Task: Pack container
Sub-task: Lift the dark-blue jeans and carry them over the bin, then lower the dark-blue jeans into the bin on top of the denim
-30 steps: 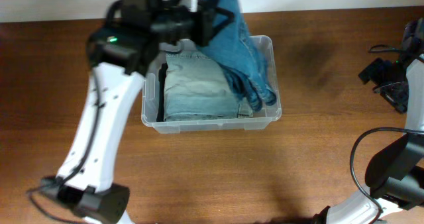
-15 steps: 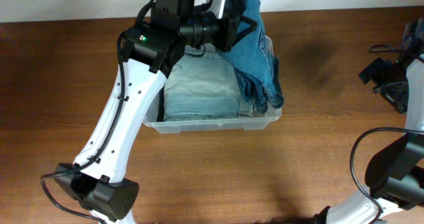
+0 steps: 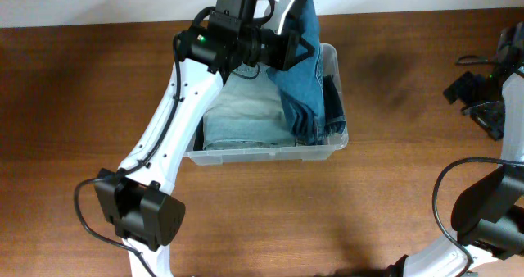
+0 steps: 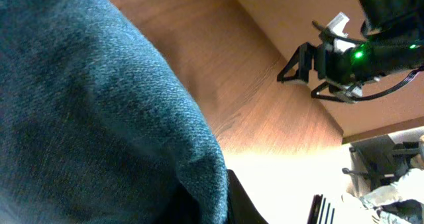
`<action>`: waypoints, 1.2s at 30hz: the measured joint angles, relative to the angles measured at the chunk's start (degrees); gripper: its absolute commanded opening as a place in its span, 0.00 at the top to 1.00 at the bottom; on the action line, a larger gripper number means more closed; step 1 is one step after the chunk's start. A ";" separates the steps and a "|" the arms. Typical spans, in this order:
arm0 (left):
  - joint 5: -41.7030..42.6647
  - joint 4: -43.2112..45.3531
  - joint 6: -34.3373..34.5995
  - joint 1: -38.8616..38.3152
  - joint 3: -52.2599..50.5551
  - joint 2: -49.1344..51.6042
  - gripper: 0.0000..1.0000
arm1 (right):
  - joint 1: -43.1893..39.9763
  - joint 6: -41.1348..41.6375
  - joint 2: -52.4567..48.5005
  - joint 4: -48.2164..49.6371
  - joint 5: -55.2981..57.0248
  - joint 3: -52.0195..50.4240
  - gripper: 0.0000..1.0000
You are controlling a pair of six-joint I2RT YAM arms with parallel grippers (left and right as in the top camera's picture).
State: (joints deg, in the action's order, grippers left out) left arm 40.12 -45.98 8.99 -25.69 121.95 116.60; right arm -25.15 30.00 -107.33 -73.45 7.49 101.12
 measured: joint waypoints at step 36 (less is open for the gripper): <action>-32.06 -20.50 -3.41 13.22 1.62 0.11 0.26 | 0.00 0.00 0.00 0.00 0.00 0.00 0.02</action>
State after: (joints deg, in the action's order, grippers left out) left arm 8.05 -66.48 5.58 -12.47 123.57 116.71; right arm -25.15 30.00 -107.33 -73.45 7.49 101.12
